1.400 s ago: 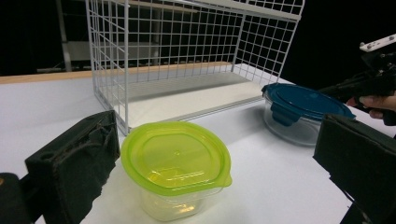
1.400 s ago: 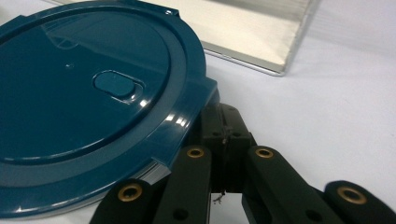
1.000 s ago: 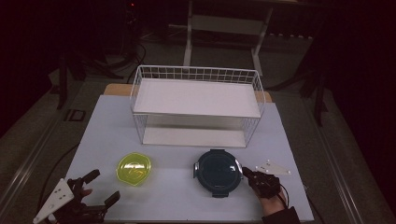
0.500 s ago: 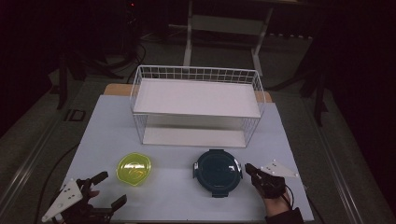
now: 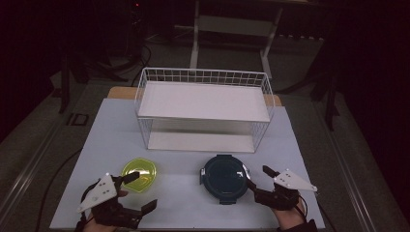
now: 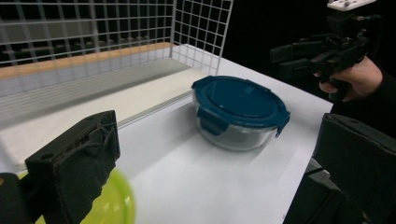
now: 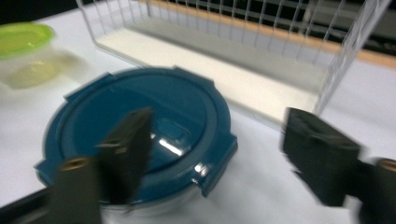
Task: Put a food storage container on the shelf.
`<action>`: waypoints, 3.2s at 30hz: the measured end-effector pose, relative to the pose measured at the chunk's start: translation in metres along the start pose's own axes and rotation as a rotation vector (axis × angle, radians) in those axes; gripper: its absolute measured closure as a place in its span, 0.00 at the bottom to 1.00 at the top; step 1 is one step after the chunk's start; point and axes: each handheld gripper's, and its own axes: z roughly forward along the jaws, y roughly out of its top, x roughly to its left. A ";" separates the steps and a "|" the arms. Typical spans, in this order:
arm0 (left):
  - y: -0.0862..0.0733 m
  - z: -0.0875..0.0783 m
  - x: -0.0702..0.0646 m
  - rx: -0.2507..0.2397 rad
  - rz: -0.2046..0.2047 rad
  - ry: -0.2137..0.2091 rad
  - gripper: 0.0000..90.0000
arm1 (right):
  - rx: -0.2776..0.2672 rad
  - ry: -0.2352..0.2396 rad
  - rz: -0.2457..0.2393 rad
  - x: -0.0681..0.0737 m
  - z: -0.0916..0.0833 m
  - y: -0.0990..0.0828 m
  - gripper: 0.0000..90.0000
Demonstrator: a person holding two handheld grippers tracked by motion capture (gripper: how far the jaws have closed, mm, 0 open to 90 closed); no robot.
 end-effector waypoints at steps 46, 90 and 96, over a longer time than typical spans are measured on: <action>-0.006 0.177 0.025 0.350 -0.450 -0.129 0.10 | 0.077 0.052 0.085 -0.009 0.016 0.002 0.11; -0.015 0.170 0.024 0.404 -0.559 -0.341 0.60 | 0.270 0.319 0.386 -0.036 0.018 -0.017 0.53; -0.015 0.170 0.024 0.396 -0.555 -0.345 0.60 | 0.301 0.377 0.462 -0.041 0.021 -0.018 0.61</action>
